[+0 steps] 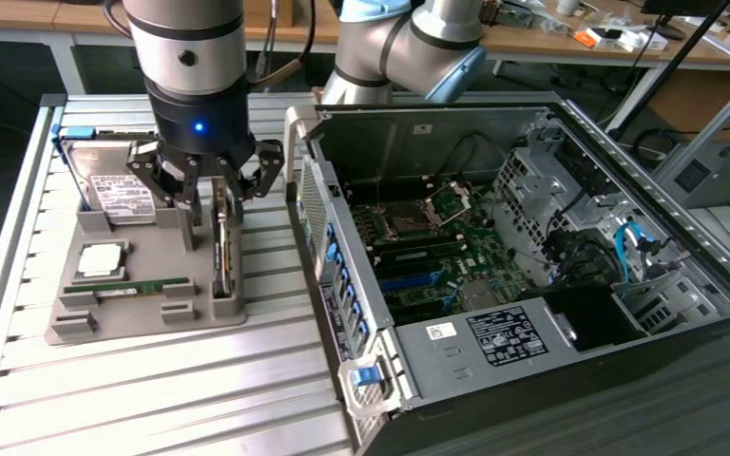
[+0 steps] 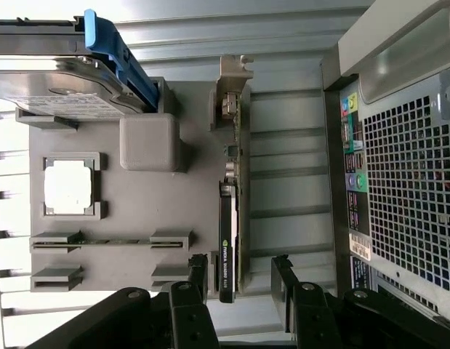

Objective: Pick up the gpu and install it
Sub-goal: 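Pick up the gpu and move the gpu toward the slot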

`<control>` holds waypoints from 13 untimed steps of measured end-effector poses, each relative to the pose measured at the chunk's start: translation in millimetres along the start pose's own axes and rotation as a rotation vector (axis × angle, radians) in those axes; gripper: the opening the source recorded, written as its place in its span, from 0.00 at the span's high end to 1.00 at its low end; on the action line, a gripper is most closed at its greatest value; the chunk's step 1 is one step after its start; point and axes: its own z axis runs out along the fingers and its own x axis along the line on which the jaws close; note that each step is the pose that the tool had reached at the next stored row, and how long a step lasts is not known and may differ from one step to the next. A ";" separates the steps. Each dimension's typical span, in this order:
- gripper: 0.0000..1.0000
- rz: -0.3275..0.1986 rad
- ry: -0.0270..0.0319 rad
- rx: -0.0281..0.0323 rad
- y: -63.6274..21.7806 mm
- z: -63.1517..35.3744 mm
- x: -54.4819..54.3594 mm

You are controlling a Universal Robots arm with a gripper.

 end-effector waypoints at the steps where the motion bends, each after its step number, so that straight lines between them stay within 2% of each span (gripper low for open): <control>1: 0.52 0.000 0.0000 0.0000 0.0 0.6 0.0; 13: 0.52 0.000 0.0000 0.0000 -0.3 7.2 0.2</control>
